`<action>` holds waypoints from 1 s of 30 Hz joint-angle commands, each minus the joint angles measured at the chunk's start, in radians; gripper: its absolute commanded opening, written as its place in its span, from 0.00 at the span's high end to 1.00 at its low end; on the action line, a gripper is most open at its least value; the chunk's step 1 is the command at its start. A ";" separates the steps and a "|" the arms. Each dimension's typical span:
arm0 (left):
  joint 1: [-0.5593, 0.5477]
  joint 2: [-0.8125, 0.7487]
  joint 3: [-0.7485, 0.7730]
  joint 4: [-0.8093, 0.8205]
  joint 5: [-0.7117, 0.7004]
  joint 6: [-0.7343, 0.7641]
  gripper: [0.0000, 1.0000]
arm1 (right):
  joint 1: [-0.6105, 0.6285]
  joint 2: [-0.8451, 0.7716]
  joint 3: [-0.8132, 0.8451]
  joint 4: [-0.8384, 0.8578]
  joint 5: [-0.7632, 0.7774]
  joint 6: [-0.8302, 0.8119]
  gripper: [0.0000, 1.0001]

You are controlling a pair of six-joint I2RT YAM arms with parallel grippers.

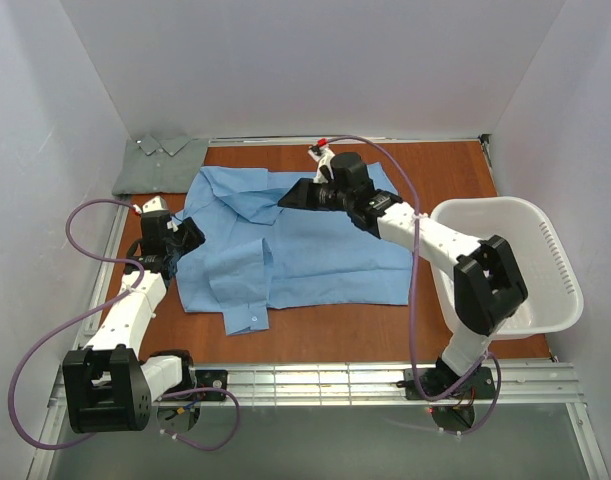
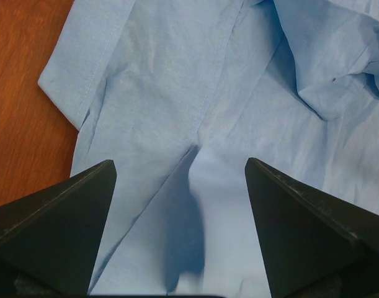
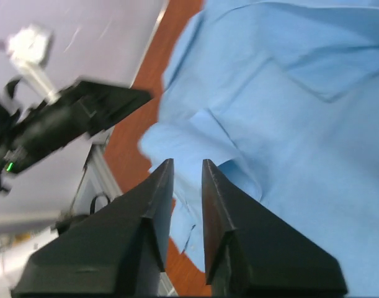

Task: Fold and stack the long sleeve shirts
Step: Flatten the shirt out, then fold the shirt

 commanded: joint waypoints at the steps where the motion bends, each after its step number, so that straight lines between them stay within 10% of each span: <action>1: 0.006 -0.009 -0.009 -0.010 -0.012 -0.002 0.20 | -0.070 0.072 0.028 0.015 0.061 -0.023 0.77; 12: 0.006 -0.028 0.019 -0.216 -0.048 -0.160 0.19 | -0.092 -0.216 -0.283 -0.437 0.361 -0.366 0.44; 30: 0.007 -0.120 -0.036 -0.521 -0.072 -0.496 0.23 | -0.274 -0.607 -0.757 -0.565 0.543 0.060 0.45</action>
